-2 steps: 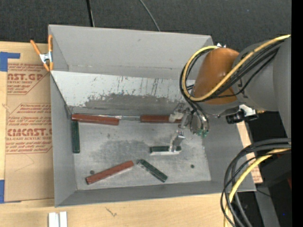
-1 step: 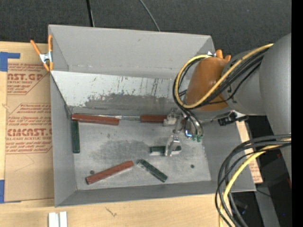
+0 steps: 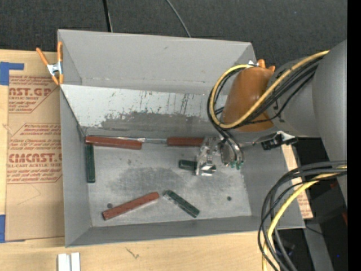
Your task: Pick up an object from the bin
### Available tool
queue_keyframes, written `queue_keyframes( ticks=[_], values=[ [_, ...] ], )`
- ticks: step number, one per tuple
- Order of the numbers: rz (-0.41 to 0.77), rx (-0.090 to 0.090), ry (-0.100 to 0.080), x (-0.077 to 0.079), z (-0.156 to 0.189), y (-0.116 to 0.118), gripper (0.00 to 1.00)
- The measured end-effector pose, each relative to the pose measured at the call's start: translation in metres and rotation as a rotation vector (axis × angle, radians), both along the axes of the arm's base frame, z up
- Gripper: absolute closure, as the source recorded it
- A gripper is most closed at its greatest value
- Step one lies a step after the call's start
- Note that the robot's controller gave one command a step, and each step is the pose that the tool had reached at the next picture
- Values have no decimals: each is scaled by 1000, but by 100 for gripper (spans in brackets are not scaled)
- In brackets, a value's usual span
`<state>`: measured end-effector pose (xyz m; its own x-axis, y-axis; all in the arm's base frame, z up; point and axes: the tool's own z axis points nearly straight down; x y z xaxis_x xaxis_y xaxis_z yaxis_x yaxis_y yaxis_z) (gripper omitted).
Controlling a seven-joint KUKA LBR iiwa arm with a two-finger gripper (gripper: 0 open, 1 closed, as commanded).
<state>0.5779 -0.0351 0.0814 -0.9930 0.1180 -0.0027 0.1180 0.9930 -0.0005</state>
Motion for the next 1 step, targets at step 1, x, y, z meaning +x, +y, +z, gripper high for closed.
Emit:
queue_keyframes(
  ticks=[1],
  values=[
    [0,0,0,0,0,0,100]
  ],
)
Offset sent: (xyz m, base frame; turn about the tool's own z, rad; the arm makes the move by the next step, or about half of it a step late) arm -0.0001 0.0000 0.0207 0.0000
